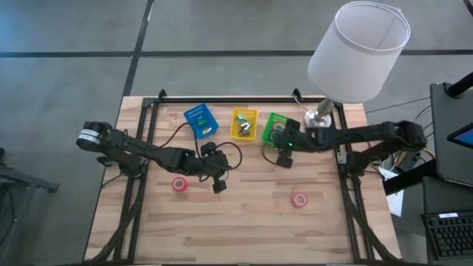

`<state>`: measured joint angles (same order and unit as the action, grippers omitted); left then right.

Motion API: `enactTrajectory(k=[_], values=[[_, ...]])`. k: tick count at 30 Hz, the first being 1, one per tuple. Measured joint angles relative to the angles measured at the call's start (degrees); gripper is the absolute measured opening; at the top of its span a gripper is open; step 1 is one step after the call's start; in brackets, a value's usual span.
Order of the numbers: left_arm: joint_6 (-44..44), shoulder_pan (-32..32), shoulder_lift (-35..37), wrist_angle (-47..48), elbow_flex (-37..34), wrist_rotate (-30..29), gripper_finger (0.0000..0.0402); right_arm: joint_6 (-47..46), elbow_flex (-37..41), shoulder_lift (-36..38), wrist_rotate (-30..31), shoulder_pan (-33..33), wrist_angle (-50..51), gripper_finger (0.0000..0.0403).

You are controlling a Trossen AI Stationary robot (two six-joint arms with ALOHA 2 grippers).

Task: Pick and place Stapler, Stapler remover, tape
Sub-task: Put the pink tape into the green bin

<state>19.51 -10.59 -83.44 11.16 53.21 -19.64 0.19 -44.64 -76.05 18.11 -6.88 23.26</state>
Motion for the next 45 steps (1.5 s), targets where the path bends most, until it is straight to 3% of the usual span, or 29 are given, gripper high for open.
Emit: enactTrajectory(k=[5, 10, 19, 28, 36, 45], values=[[-1.2, 0.0, 0.0, 0.0, 0.0, 0.0, 0.0009, -13.7, 0.2, 7.2, -4.0, 6.2, 8.7, 0.0164], [-3.3, 0.9, 0.0, -0.7, 0.0, 0.0, 0.0009, -26.1, 3.5, 9.8, -6.4, 14.6, 11.5, 0.0157], [-6.0, 5.6, 0.0, -4.2, 0.6, 0.0, 0.0009, -50.0, 6.8, 7.7, -11.4, 27.2, 16.0, 0.016], [-7.9, 8.8, 0.0, -4.2, 0.5, 0.5, 0.001, -71.2, 7.0, 4.2, -13.0, 31.4, 20.6, 0.0155], [-15.6, 10.1, 0.0, -5.3, 0.5, 0.5, 0.001, -69.6, 4.4, -4.1, -20.1, 32.1, 20.3, 0.0155], [-20.2, 11.0, 0.0, -6.7, 0.5, 0.5, 0.001, -65.0, 0.3, -8.7, -20.0, 32.2, 20.1, 0.0155]])
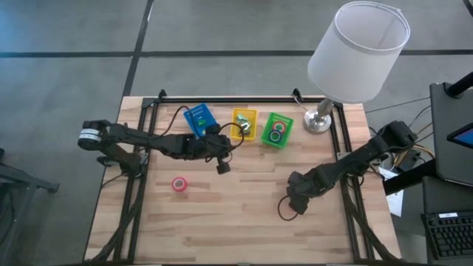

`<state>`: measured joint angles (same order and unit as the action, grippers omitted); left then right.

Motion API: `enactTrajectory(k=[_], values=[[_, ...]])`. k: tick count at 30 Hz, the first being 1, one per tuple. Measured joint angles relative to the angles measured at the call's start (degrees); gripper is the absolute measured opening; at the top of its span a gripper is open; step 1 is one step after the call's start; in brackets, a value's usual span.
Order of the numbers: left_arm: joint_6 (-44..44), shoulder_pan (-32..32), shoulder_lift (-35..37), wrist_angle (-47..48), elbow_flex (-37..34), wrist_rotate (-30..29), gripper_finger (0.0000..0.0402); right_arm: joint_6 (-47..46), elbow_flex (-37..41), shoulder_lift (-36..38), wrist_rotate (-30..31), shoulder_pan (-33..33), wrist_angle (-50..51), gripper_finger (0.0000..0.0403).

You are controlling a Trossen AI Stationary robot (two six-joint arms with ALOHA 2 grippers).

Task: Pick and place Stapler, Stapler remover, tape
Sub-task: Put the pink tape into the green bin

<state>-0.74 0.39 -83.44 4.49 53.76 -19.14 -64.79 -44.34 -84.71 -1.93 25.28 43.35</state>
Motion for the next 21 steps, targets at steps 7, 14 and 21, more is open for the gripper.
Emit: enactTrajectory(k=[7, 14, 21], values=[[-0.6, 0.4, 0.0, 0.0, 0.0, 0.0, 0.001, 0.4, -1.3, -0.3, 0.7, 1.3, -0.6, 0.0155], [-0.6, 0.4, 0.0, 0.2, 0.0, 0.0, 0.001, 1.9, -2.0, -0.1, 2.6, 3.0, -0.7, 0.0155], [-0.6, 0.4, 0.0, 0.3, 0.0, 0.0, 0.0057, 1.9, -1.7, -0.7, 3.4, 3.0, -0.9, 0.0155]])
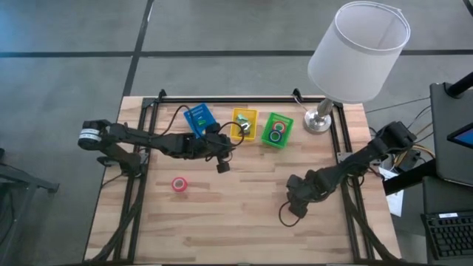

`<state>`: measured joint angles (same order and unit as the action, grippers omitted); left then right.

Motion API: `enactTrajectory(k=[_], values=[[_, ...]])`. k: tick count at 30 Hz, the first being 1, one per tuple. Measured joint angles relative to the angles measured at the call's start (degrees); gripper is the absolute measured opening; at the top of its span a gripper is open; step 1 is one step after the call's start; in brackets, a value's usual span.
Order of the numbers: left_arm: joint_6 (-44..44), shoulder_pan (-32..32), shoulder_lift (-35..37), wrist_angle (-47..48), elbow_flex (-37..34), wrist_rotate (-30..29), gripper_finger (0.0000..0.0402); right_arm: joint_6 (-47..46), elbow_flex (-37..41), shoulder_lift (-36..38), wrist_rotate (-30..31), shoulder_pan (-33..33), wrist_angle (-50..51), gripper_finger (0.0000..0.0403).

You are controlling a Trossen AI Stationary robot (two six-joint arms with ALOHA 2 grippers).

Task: Pick and place Stapler, Stapler remover, tape
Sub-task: Put the pink tape into the green bin

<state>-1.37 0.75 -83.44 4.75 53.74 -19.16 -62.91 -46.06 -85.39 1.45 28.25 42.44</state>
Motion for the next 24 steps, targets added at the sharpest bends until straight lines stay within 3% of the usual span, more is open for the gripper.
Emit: enactTrajectory(k=[5, 10, 24], values=[[0.0, 0.0, 0.0, -0.5, 0.0, 0.0, 0.0116, 1.4, 0.2, -0.6, 0.1, 0.0, -1.8, 0.0155], [0.1, 0.0, 0.0, -2.0, -0.1, 0.0, 0.0149, 2.1, 0.3, -1.9, 0.0, 0.0, -3.7, 0.0155], [0.1, 0.0, 0.0, -3.9, -0.1, 0.0, 0.0156, 10.7, 0.3, -7.2, 0.3, -0.2, -3.8, 0.0145]])
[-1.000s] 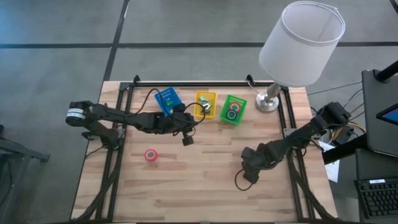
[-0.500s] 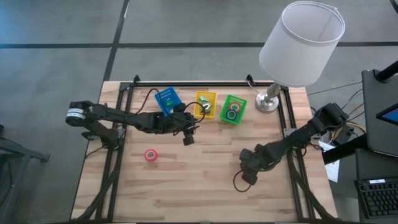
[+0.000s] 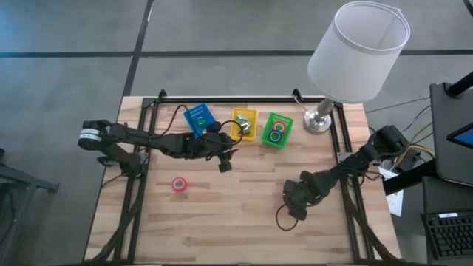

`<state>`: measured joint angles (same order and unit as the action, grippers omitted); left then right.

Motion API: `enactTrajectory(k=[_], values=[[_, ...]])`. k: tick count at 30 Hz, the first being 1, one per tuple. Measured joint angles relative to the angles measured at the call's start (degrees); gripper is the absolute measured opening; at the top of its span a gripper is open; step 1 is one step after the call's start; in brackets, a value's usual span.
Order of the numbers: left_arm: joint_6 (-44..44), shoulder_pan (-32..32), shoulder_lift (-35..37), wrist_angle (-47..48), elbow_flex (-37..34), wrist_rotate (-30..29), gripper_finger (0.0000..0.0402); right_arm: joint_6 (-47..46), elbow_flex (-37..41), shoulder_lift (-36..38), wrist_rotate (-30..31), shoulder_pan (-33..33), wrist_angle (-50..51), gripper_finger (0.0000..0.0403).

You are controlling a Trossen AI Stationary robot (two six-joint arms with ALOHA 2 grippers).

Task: Pick and place Stapler, Stapler remover, tape
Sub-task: Put the pink tape into the green bin

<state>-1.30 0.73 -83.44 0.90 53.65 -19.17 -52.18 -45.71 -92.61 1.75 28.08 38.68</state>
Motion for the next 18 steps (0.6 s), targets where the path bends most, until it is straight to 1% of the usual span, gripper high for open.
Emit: enactTrajectory(k=[4, 8, 11, 15, 18], values=[[0.1, 0.0, 0.0, 0.0, 0.0, 0.0, 0.0156, 0.9, 0.3, 1.4, -0.1, -0.1, 0.0, 0.0138], [1.3, 0.0, 0.0, 0.0, -0.2, 0.0, 0.0156, 4.9, 0.3, 2.5, 1.1, -1.0, -0.3, 0.0123], [3.1, 0.0, 0.0, 0.3, -0.5, 0.0, 0.0156, 9.2, 0.3, 2.4, 1.2, -2.5, -0.2, 0.0101], [6.6, -0.1, 0.0, 1.5, -0.5, 0.1, 0.0156, 14.4, 0.3, 2.2, 0.6, -5.4, -0.2, 0.0061], [10.0, -0.1, 0.0, 1.9, -0.5, 0.1, 0.0156, 21.8, -0.1, 2.3, 0.9, -8.0, -0.1, 0.0037]])
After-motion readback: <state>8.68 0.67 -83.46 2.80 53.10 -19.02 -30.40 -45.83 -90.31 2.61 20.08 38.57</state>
